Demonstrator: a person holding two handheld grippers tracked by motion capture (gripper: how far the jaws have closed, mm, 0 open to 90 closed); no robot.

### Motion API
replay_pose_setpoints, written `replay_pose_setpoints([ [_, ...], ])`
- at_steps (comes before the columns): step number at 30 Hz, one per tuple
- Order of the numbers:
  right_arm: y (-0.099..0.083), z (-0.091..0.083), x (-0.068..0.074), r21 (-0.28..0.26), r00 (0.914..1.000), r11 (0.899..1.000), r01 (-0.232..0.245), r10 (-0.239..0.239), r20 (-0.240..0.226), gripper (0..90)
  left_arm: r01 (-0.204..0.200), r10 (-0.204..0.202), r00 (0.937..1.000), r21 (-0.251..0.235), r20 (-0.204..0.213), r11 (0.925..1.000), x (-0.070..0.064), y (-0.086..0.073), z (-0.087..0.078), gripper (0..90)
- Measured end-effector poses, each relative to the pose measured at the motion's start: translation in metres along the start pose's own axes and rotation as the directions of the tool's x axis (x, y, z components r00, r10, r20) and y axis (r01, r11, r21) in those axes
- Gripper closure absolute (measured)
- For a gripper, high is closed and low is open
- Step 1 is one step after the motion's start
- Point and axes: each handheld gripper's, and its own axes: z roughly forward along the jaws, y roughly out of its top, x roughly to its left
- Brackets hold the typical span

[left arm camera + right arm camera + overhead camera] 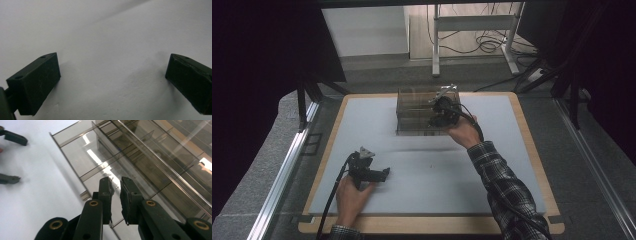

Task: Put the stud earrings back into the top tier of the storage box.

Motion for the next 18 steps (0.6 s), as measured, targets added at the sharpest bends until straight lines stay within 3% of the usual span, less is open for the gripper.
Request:
replay_pose_setpoints([
  [9, -0.009, -0.013, 0.014, 0.003, 0.9985, 1.000, 0.027, -0.027, -0.047, 77.7, -0.001, 0.001, 1.0000, 0.001, -0.001, 1.0000, 0.000, 0.000, 0.000, 0.0],
  [18, -0.025, -0.011, 0.028, 0.021, 0.9951, 0.999, 0.050, -0.048, -0.086, 79.0, -0.004, 0.004, 1.0000, 0.001, -0.001, 1.0000, 0.000, 0.000, 0.000, 0.0],
])
